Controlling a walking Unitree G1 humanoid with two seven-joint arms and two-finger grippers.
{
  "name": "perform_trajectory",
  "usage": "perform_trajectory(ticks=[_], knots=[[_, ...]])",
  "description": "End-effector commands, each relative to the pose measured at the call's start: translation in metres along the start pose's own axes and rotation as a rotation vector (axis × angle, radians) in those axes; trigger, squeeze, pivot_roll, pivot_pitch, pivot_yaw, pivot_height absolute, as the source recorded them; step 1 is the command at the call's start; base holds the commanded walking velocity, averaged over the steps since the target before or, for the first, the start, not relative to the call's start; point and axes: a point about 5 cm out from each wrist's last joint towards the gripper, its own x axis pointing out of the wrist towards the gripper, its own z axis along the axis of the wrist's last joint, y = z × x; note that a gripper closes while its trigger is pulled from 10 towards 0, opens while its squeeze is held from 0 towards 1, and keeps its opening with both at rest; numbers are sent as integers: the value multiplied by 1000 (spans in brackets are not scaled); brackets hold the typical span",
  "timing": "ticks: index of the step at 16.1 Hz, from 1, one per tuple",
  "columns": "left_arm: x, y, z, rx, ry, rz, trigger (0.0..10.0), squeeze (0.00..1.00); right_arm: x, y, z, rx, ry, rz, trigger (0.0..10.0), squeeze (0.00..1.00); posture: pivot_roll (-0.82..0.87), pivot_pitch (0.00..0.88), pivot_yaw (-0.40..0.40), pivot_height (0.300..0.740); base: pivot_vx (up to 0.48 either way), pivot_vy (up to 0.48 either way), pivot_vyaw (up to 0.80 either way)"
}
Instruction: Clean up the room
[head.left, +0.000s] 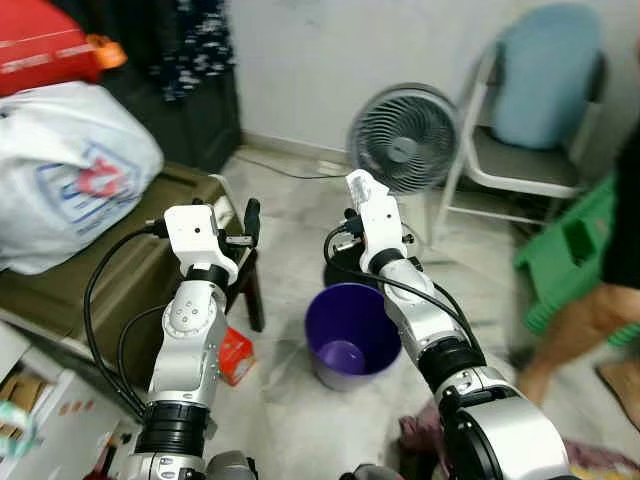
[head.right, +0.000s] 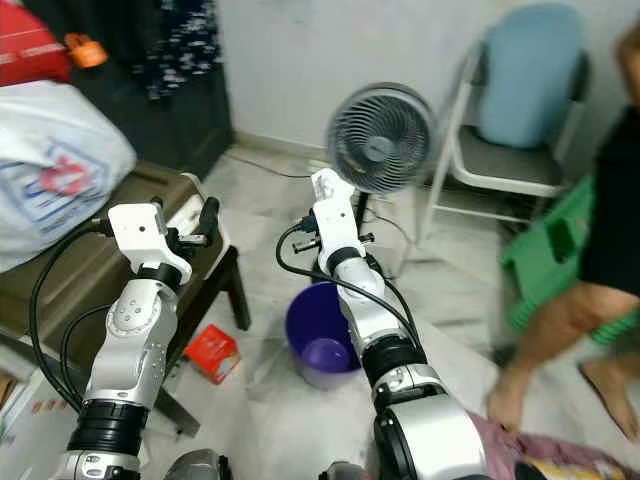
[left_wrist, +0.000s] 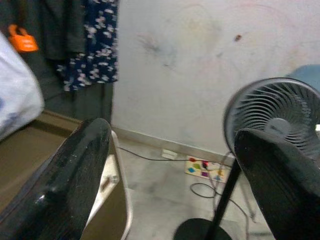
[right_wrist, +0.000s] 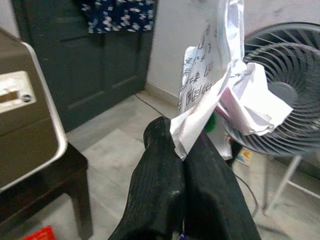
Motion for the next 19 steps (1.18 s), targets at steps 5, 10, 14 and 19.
perform_trajectory(ticks=[5,10,14,19], knots=[[1,-5,5,-15,-25,-42,10000,0,3,-4,6,4,-14,-13,10000,0,40,0,-52,740,0,0,-400],[1,-5,4,-22,-24,-45,10000,0,3,-4,5,8,-8,-14,10000,0,40,0,-52,740,0,0,-320],[1,-5,4,-27,-24,-47,10000,0,3,-4,6,5,-12,-13,10000,0,40,0,-52,740,185,0,0],[1,-4,4,-23,-22,-50,10000,0,3,-3,6,4,-14,-13,10000,0,37,0,-49,740,285,166,0]])
